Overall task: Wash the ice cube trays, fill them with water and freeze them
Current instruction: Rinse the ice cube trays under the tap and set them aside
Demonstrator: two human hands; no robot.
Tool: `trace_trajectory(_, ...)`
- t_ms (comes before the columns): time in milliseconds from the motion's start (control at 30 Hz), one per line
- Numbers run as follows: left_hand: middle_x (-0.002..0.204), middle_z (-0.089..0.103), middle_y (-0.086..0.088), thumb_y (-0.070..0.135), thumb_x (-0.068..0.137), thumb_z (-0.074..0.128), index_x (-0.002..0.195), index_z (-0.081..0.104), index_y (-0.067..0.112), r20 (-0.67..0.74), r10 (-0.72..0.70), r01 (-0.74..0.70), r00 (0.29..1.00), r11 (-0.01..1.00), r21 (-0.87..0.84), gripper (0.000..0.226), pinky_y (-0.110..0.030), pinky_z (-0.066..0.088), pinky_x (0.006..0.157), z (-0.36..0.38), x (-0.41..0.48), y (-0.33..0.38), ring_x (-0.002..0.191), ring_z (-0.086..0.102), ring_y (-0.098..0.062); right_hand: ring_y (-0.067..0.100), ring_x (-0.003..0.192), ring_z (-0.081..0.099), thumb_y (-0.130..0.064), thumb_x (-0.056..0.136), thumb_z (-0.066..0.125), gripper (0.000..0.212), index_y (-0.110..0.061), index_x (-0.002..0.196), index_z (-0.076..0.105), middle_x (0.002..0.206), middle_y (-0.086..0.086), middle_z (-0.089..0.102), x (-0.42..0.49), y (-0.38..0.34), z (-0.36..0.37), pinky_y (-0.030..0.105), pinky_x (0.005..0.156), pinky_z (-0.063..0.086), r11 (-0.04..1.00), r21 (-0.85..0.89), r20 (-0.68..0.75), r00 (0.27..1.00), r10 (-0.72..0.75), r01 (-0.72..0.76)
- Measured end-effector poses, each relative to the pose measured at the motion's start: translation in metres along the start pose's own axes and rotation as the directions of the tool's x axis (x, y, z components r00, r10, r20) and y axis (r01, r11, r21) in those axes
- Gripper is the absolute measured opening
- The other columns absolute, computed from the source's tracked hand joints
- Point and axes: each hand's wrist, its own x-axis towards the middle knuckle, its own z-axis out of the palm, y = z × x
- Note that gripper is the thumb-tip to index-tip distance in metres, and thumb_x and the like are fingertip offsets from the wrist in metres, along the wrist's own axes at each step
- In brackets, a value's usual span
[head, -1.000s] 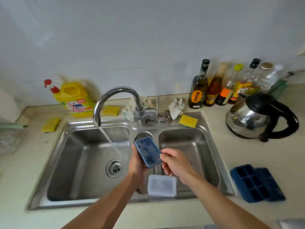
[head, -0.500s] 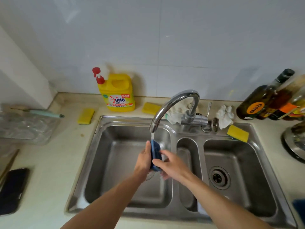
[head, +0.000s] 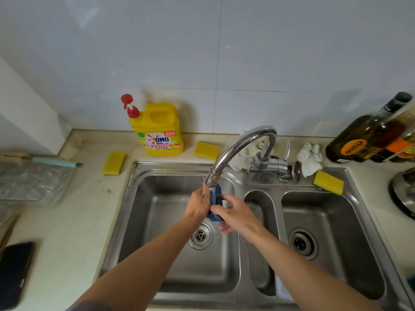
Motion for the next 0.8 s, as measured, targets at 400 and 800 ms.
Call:
trace_trajectory(400,0.103,0.072,-0.022,0.061,0.098,0.044,0.102,0.065,0.006,-0.012,-0.084,0.085,0.996,0.992,0.090,0.059,-0.049,0.057,0.092,0.016,0.007,0.021,0.096,0.071,-0.037,0.021,0.062,0.076,-0.045,0.081,0.064,0.042,-0.030,0.121,0.060,0.079,0.003,0.078,-0.001,0.009,-0.020,0.041,0.068,0.066,0.999,0.021,-0.035,0.998,-0.047,0.047)
trace_trajectory(800,0.091,0.074,-0.016,0.065,0.096,0.045,0.094,0.064,0.014,0.038,-0.098,0.095,0.994,0.993,0.067,0.055,-0.038,0.063,0.072,0.010,0.010,0.018,0.082,0.074,-0.029,0.027,0.058,0.072,-0.043,0.077,0.068,0.038,-0.029,0.112,0.064,0.082,0.007,0.078,-0.006,0.004,-0.020,0.036,0.061,0.063,0.987,0.155,-0.021,0.999,0.048,-0.044)
